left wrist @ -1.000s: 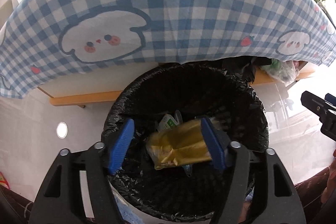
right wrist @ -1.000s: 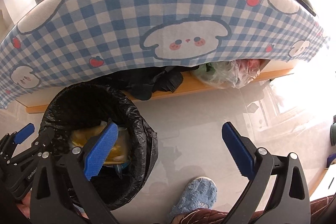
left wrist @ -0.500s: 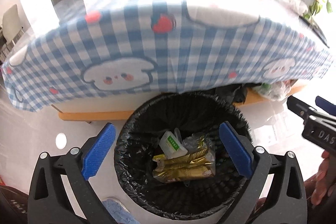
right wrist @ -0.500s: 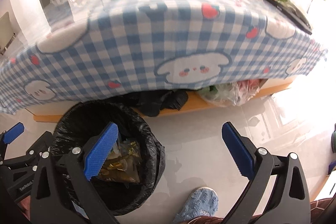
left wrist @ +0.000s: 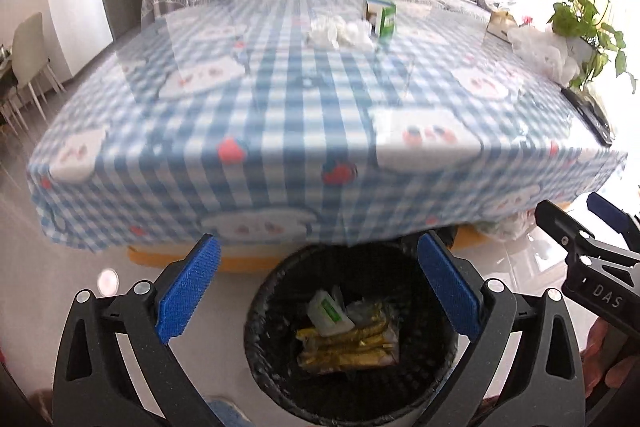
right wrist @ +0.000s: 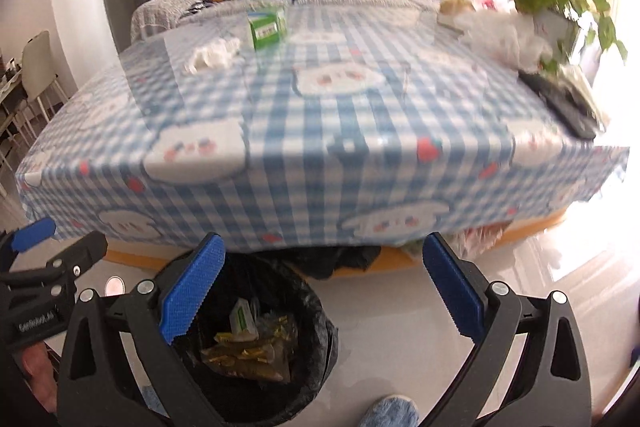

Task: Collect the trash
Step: 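Move both open tools from the bin back over the table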

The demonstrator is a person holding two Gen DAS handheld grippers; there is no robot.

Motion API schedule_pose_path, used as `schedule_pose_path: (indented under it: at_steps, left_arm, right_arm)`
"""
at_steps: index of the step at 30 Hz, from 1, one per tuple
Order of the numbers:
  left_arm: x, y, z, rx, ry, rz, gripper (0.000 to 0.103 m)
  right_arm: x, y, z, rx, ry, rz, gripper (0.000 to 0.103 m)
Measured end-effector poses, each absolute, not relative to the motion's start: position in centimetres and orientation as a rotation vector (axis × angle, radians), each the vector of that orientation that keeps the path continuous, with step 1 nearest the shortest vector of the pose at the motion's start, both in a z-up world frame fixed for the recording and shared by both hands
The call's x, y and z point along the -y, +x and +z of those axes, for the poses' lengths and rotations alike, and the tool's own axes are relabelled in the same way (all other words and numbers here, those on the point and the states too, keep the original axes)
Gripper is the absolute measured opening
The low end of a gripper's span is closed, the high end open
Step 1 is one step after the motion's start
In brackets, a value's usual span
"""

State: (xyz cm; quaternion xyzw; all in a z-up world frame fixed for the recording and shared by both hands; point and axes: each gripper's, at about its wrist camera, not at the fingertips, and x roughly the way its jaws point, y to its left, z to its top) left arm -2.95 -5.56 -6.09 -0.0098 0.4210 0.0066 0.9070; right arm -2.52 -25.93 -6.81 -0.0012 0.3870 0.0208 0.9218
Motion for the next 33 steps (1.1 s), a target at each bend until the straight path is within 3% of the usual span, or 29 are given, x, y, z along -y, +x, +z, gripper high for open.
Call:
schedule_pose_path:
  at_steps: [13, 33]
  left_arm:
    - [4.4, 0.7, -3.7, -0.834, -0.05, 0.008, 0.097]
    - [4.3, 12.0, -2.8, -0.834, -0.035, 0.007, 0.097]
  right_arm:
    - [26.3, 1.1, -3.4, -0.737, 0.008, 0.065, 0.095]
    - [25.5, 10.1, -3.2, -0.757, -0.032, 0.076, 0.095]
